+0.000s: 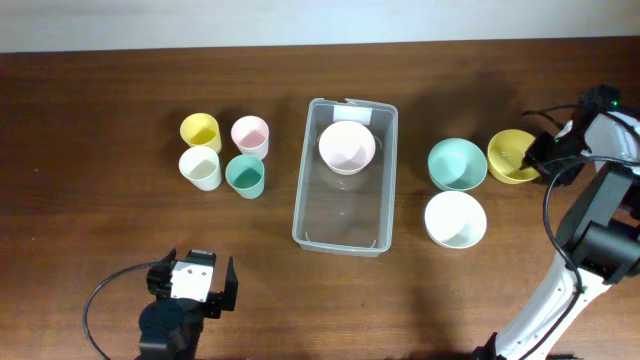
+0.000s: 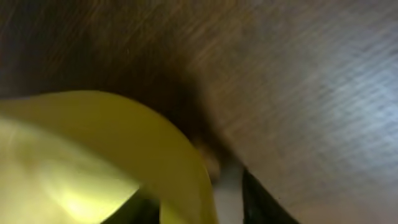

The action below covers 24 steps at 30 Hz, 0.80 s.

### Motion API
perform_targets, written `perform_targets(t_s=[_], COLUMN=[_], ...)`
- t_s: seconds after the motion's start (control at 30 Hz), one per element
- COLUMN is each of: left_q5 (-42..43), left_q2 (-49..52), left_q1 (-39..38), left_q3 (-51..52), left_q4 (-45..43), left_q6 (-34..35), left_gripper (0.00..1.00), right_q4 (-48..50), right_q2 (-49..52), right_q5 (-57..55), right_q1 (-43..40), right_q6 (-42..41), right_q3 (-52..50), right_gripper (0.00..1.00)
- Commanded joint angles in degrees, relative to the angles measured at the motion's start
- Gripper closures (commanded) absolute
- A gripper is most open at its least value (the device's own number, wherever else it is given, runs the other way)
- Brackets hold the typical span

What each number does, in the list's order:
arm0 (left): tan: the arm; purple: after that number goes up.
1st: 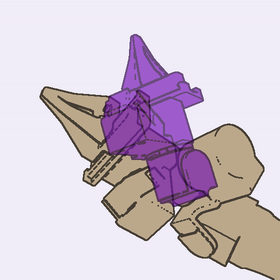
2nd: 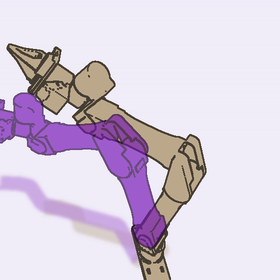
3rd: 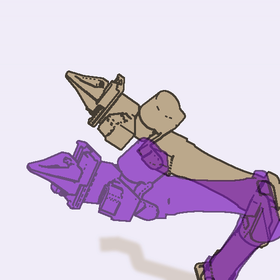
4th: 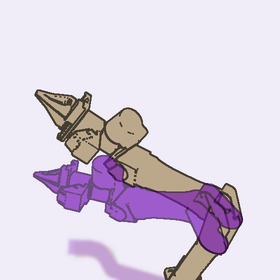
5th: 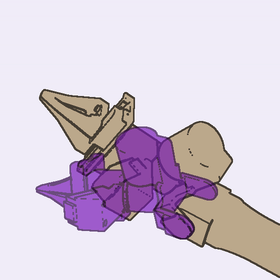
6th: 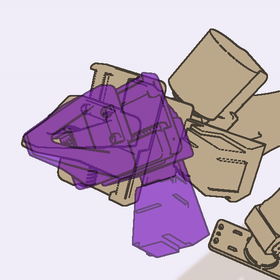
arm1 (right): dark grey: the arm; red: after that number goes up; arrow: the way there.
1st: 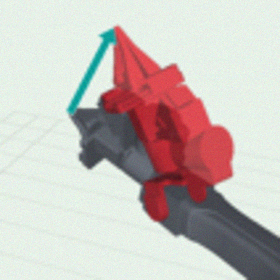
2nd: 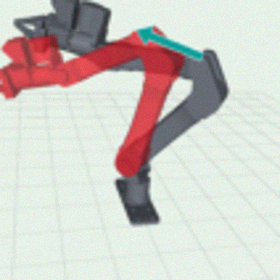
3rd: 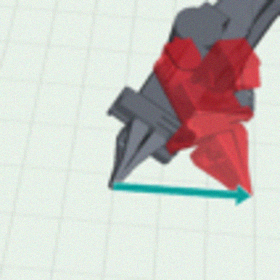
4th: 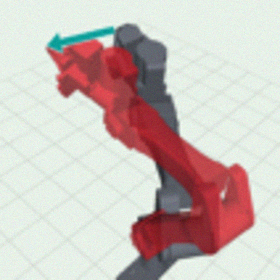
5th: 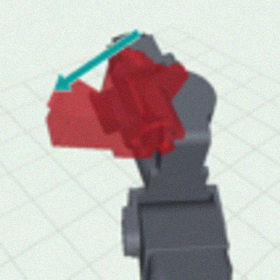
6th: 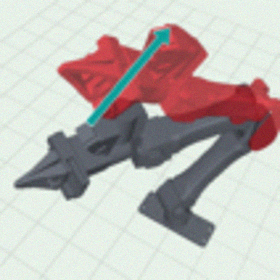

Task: Pack container
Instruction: 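Grasp the yellow bowl with the right gripper and lift it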

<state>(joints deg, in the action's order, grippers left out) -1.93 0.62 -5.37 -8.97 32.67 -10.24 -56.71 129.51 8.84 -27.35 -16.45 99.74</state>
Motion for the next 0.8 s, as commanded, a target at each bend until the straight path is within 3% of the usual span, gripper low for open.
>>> perform_targets(t_s=[0.0,0.07,0.3,0.47,0.63,0.77], left_q5=[0.24,0.26,0.26,0.24,0.24,0.26], left_q2=[-0.26,-0.26,-0.26,-0.26,-0.26,-0.26], left_q1=[0.28,0.28,0.28,0.28,0.28,0.28], left_q3=[0.33,0.33,0.33,0.33,0.33,0.33], left_q4=[-0.33,-0.33,-0.33,-0.33,-0.33,-0.33], left_q6=[0.5,0.48,0.5,0.5,0.48,0.5], left_gripper=[0.0,0.0,0.0,0.0,0.0,0.0], right_q4=[1.46,1.84,1.66,-0.63,-3.15,-2.32], right_q2=[0.5,0.5,-1.84,-11.82,-24.37,-29.18], right_q5=[5.2,7.54,22.91,40.5,32.57,16.09], right_q1=[-0.68,-1.46,-7.39,-7.5,3.91,22.67], right_q6=[-0.11,-0.2,0.66,3.65,5.62,2.43], right_q3=[-0.22,-0.22,-0.2,-0.2,-0.13,-0.09], right_gripper=[0.84,0.96,0.96,0.96,0.96,0.96])
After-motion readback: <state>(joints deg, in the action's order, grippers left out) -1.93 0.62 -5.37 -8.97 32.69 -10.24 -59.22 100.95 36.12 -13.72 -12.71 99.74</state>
